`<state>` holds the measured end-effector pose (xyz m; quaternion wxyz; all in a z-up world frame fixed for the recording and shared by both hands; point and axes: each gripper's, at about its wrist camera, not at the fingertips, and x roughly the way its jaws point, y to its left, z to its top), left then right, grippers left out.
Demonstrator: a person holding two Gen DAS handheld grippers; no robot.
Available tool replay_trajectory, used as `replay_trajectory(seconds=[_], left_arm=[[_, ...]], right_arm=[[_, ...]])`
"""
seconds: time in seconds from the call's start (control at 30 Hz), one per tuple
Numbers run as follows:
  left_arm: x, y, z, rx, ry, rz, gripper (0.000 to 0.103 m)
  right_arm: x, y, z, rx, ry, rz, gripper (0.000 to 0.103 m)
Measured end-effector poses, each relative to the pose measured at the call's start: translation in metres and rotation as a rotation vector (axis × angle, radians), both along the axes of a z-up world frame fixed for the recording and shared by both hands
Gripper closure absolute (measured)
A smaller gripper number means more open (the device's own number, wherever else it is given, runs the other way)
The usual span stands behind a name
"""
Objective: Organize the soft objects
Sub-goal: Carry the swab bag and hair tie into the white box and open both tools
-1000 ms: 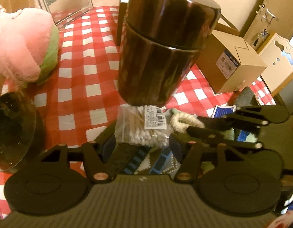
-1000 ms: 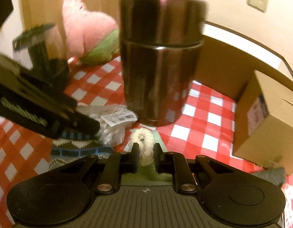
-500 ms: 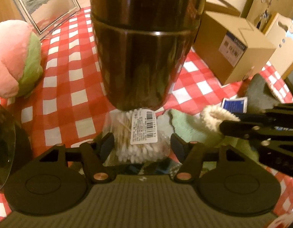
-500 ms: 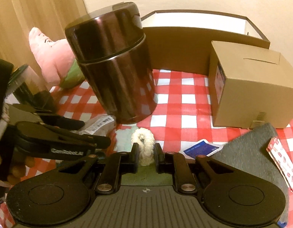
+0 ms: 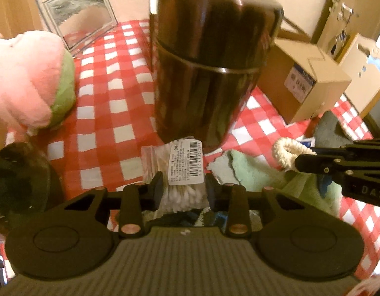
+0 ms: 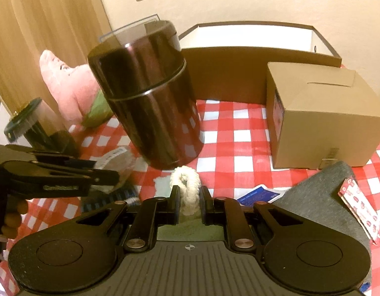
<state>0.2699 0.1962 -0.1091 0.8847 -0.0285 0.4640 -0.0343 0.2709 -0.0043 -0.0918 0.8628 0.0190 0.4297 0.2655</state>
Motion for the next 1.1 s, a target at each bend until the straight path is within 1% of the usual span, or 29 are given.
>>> replay_trajectory(seconds=[0.3, 0.4, 0.57, 0.77, 0.9, 1.1], left_arm=[[-0.015, 0.018, 0.04, -0.001, -0.074, 0.025, 0.071], [-0.016, 0.021, 0.051, 0.014, -0.094, 0.022, 0.071], [-0.013, 0.032, 0.064, 0.018, -0.119, 0.038, 0.071], [-0.002, 0.047, 0.08, 0.015, -0.153, 0.055, 0.071], [0.01, 0.053, 0.092, 0.047, -0.185, 0.053, 0.071], [0.034, 0.063, 0.11, 0.059, -0.231, 0.059, 0.071]], right_arm=[[0.002, -0.011, 0.015, 0.04, -0.003, -0.036, 0.087], [0.004, -0.015, 0.018, 0.048, -0.008, -0.05, 0.087], [0.01, -0.022, 0.025, 0.051, -0.026, -0.068, 0.087], [0.017, -0.028, 0.036, 0.052, -0.06, -0.089, 0.087], [0.029, -0.031, 0.046, 0.058, -0.087, -0.098, 0.087], [0.05, -0.033, 0.066, 0.066, -0.153, -0.109, 0.087]])
